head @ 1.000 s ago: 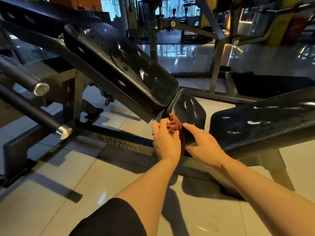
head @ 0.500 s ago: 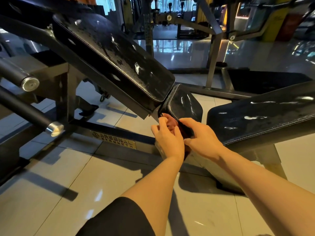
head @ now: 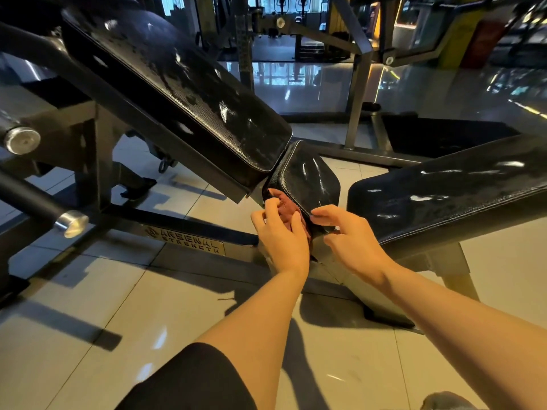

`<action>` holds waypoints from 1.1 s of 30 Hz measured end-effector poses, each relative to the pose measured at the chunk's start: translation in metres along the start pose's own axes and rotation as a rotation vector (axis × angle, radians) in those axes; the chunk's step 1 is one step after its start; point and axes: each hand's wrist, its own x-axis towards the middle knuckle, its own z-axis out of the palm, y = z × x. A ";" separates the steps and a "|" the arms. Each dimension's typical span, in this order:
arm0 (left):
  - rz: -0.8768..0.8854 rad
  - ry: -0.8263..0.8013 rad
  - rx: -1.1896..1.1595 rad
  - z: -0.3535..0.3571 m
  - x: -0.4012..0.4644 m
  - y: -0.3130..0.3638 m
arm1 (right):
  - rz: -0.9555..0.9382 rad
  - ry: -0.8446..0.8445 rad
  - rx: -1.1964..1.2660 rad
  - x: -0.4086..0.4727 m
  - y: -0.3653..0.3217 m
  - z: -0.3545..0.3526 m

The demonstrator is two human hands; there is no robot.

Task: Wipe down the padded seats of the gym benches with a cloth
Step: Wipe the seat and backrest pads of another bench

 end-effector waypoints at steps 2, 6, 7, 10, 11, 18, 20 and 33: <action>0.011 -0.133 0.070 0.004 -0.009 -0.006 | 0.010 -0.015 0.017 0.002 0.001 -0.002; 0.013 -0.437 0.165 -0.001 -0.014 -0.015 | 0.035 -0.005 0.040 0.001 0.003 -0.005; 0.017 -0.405 0.170 -0.004 -0.014 -0.016 | 0.030 0.023 0.029 0.000 0.004 -0.005; -0.098 -0.044 0.115 -0.010 -0.006 -0.011 | 0.035 0.077 -0.006 0.000 0.006 -0.003; -0.131 0.055 0.062 -0.010 -0.002 -0.008 | 0.045 0.076 -0.013 0.001 0.006 -0.001; -0.018 -0.072 0.060 0.004 -0.011 -0.001 | 0.091 0.097 -0.033 0.008 0.008 0.005; -0.068 -0.157 0.073 0.007 -0.015 -0.001 | 0.090 0.093 -0.037 0.006 0.006 0.004; -0.119 0.075 -0.073 -0.001 -0.006 0.012 | 0.077 -0.007 -0.019 -0.003 -0.002 -0.004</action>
